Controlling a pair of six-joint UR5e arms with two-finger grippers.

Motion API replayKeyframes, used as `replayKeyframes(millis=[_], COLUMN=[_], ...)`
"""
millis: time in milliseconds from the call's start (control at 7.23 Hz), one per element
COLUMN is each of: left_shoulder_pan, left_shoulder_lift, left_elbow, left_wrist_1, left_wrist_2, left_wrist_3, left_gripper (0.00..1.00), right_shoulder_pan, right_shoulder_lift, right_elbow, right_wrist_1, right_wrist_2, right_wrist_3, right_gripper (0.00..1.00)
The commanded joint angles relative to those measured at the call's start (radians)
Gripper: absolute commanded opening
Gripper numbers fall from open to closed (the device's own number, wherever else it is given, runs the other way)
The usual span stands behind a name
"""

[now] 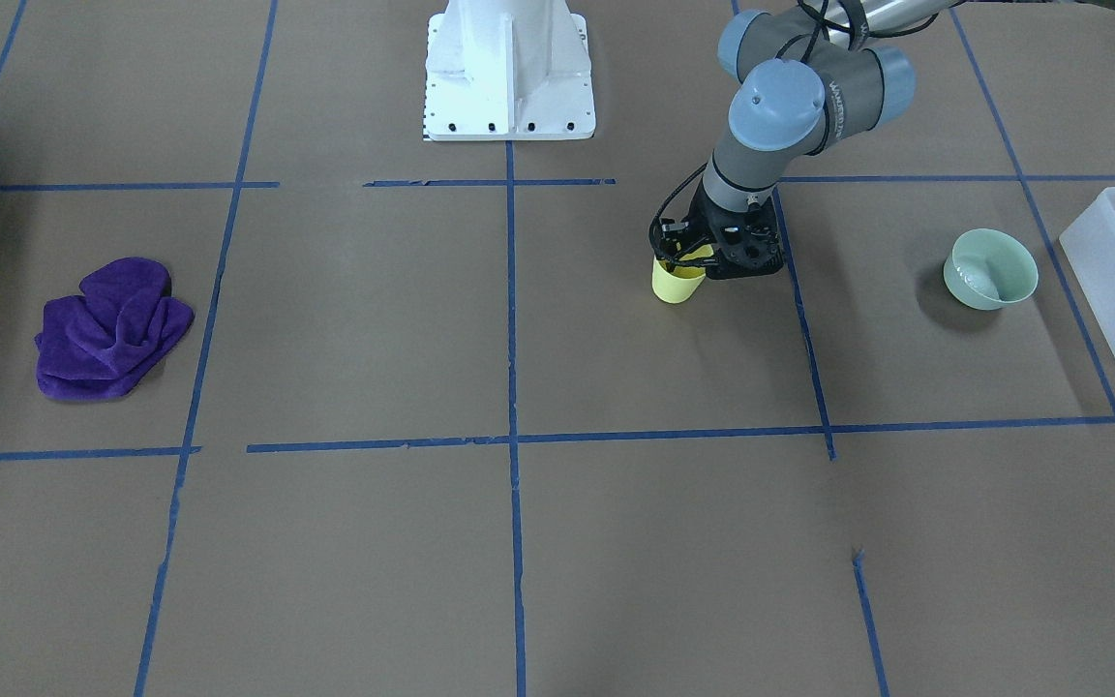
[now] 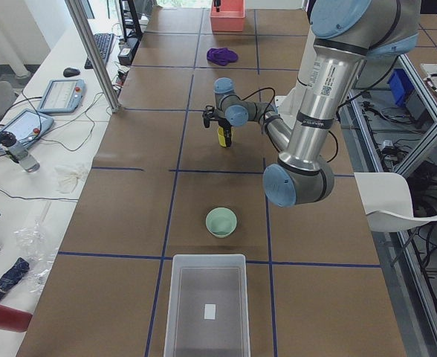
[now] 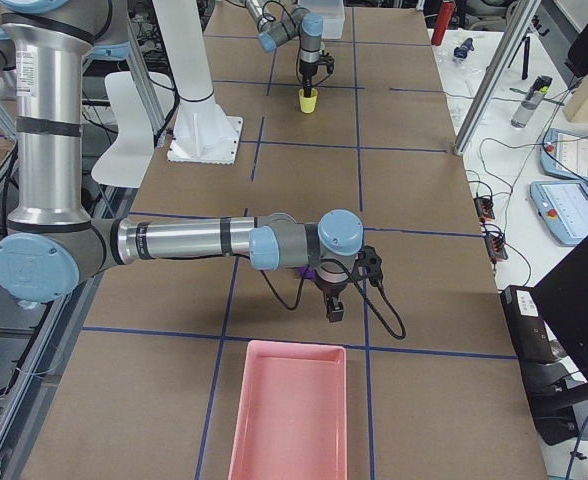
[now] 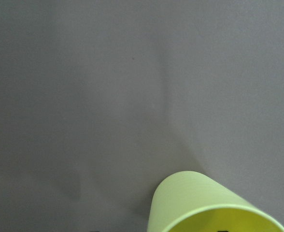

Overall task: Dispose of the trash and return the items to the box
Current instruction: 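Lower the left gripper over the yellow cup and grasp it, then carry the yellow cup with the left gripper into the clear bin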

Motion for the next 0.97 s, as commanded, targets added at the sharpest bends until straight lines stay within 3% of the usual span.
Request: replayKeyframes(millis=[0, 277, 415, 553, 692, 830], left_shoulder_pan=[0.002, -0.020, -0.109, -0.209, -0.285, -0.431], left_shoulder_lift=[0.001, 0.016, 0.056, 0.100, 0.217, 0.325], left_elbow=[-0.008, -0.118, -0.190, -0.248, -0.331, -0.348], left_wrist_1=[0.000, 0.004, 0.015, 0.033, 0.056, 0.049], left_wrist_2=[0.000, 0.002, 0.000, -0.002, -0.002, -0.011], left_wrist_3=[0.004, 0.001, 0.017, 0.111, 0.279, 0.508], left_gripper=[0.00, 0.00, 0.00, 0.00, 0.00, 0.00], right_shoulder_pan=[-0.001, -0.003, -0.003, -0.003, -0.006, -0.009], right_shoulder_lift=[0.000, 0.000, 0.002, 0.002, 0.002, 0.002], right_elbow=[0.000, 0.000, 0.000, 0.000, 0.000, 0.001], right_wrist_1=[0.000, 0.000, 0.000, 0.000, 0.000, 0.000], right_wrist_2=[0.000, -0.001, -0.001, -0.001, -0.001, 0.000], right_wrist_3=[0.000, 0.000, 0.000, 0.000, 0.002, 0.002], right_gripper=[1.00, 1.00, 1.00, 1.00, 1.00, 1.00])
